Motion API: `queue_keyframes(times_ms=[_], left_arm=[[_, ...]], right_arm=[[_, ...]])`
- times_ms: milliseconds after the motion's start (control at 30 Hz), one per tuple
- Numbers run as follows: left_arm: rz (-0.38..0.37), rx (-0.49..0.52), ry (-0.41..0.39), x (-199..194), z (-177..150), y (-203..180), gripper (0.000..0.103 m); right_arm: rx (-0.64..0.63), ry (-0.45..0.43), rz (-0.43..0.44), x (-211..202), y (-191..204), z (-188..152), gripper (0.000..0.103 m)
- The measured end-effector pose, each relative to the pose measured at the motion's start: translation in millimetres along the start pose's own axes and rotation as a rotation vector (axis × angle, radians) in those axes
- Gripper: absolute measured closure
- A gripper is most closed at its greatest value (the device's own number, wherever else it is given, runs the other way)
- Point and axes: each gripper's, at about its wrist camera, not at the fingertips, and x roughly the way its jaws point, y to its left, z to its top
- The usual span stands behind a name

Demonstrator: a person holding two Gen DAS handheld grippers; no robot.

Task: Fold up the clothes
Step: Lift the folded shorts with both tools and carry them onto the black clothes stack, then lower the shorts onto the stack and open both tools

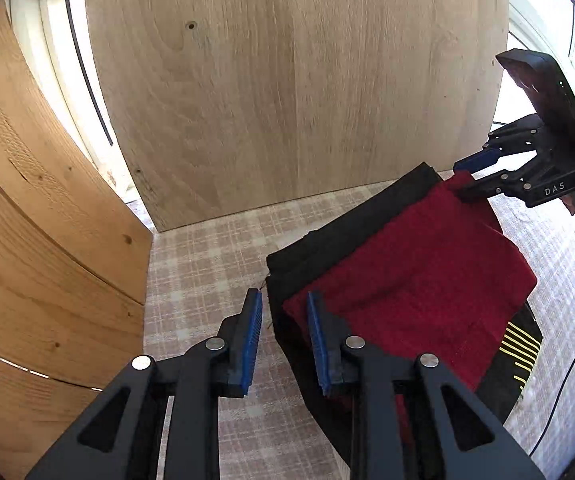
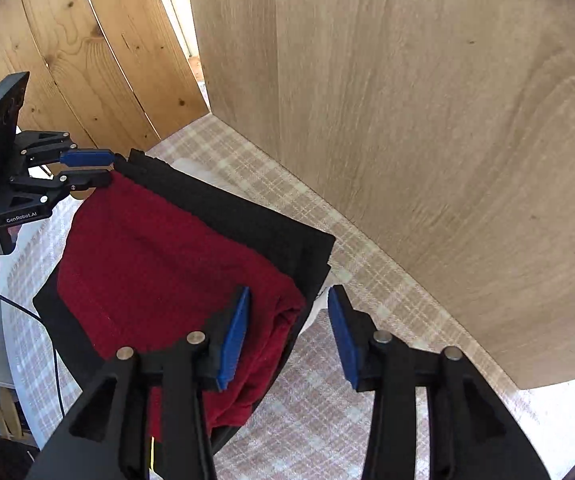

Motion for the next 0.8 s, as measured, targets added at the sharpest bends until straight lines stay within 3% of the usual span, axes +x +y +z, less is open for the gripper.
queue_keyframes(times_ms=[133, 200, 300, 367, 467, 533, 600, 667, 700, 733, 767, 800], left_arm=[[-0.041, 0.05, -0.008, 0, -1, -24, 0.084], [-0.061, 0.075, -0.013, -1, -1, -37, 0.084], [-0.092, 0.113, -0.019, -1, -2, -55, 0.08], [-0.074, 0.127, 0.027, 17, -10, -57, 0.08], [-0.134, 0.038, 0.025, 34, -23, -40, 0.079], [-0.176, -0.02, 0.014, 40, -29, -29, 0.08], [-0.166, -0.039, -0.001, 36, -26, -29, 0.08], [-0.13, -0.047, -0.021, 26, -23, -34, 0.079], [-0.112, -0.045, -0.038, 18, -22, -38, 0.075], [-0.099, -0.047, -0.059, 8, -21, -43, 0.065], [-0.09, -0.052, -0.078, -3, -21, -48, 0.052], [-0.082, -0.054, -0.092, -12, -23, -54, 0.047]], right_arm=[[-0.04, -0.135, -0.067, -36, 13, -5, 0.064], [-0.035, -0.156, 0.043, -36, 27, -5, 0.09], [-0.099, -0.093, 0.009, -9, 46, -6, 0.093], [-0.142, -0.05, -0.031, 10, 55, -8, 0.093], [-0.143, 0.001, -0.088, 34, 47, -19, 0.096], [-0.103, 0.022, -0.066, 46, 41, -23, 0.096], [-0.092, 0.012, -0.087, 45, 43, -22, 0.095], [-0.065, -0.015, -0.109, 33, 50, -21, 0.087], [-0.054, -0.034, -0.12, 24, 56, -23, 0.069], [-0.044, -0.053, -0.132, 15, 62, -24, 0.055], [-0.034, -0.071, -0.146, 7, 67, -26, 0.032], [-0.026, -0.085, -0.166, -2, 74, -30, 0.027]])
